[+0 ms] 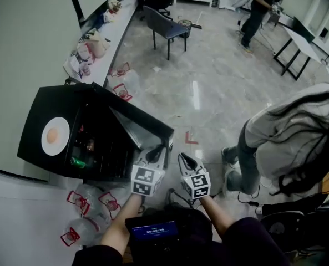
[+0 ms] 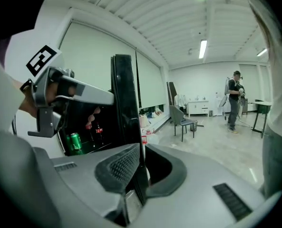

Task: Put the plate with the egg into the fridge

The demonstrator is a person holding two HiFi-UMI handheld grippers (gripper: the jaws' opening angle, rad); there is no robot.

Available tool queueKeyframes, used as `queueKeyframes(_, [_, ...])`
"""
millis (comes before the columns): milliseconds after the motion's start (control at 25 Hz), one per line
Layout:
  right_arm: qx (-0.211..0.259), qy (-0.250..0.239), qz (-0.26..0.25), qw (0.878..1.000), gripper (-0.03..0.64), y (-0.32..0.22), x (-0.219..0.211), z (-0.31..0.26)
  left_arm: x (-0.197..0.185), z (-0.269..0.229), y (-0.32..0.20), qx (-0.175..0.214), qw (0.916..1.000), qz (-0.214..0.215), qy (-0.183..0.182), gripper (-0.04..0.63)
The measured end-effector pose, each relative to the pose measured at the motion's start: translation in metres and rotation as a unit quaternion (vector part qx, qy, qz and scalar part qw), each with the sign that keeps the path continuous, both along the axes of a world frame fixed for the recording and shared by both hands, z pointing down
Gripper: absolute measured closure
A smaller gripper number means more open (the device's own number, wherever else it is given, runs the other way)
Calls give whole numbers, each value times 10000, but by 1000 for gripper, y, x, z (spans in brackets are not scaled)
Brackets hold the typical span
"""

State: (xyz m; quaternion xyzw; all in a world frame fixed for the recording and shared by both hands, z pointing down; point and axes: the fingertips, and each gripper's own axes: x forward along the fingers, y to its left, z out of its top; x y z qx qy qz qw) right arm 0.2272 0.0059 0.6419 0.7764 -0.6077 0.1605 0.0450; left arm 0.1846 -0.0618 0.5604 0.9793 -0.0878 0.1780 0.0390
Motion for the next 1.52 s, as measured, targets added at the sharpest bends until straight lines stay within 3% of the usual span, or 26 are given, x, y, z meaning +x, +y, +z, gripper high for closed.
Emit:
queueKeyframes(240, [244,91,494,9984,578,5,15,-24,44,1,-6,30,9996,246,-157,588])
queueKeyframes(480, [426,363,600,9966,607,-3,19,-44,69,8,-19,-6,9986,453,-263,588])
queueKeyframes(680, [535,616,379,9959,609,-23,18,-62,60,-3,-40,9,9994,337,-101,588])
queueKeyframes(840, [694,605,-46,9957,609,-48,4,-74,31,-12,-63,22,9999,85,-62,588])
queueKeyframes(1000, [962,-165,-628,9932,609,-82,-24,-91,-16,-34,-92,172,9995,-268,-25,588])
queueKeyframes(1120, [1126,-821,-1241,9824,609,-119,-63,-118,-60,-70,-115,555,9968,-574,-11,588])
queueKeyframes(1320, [1385,-2152,-2230,9406,609,-170,-142,-184,-145,-156,-150,1338,9856,-1037,-41,588])
queueKeyframes(1440, [1331,-3088,-2449,9094,609,-195,-179,-209,-208,-189,-190,1802,9725,-1406,-454,586])
queueKeyframes(1520, [1238,-3459,-2536,8948,607,-210,-199,-219,-246,-196,-221,2013,9625,-1610,-851,586])
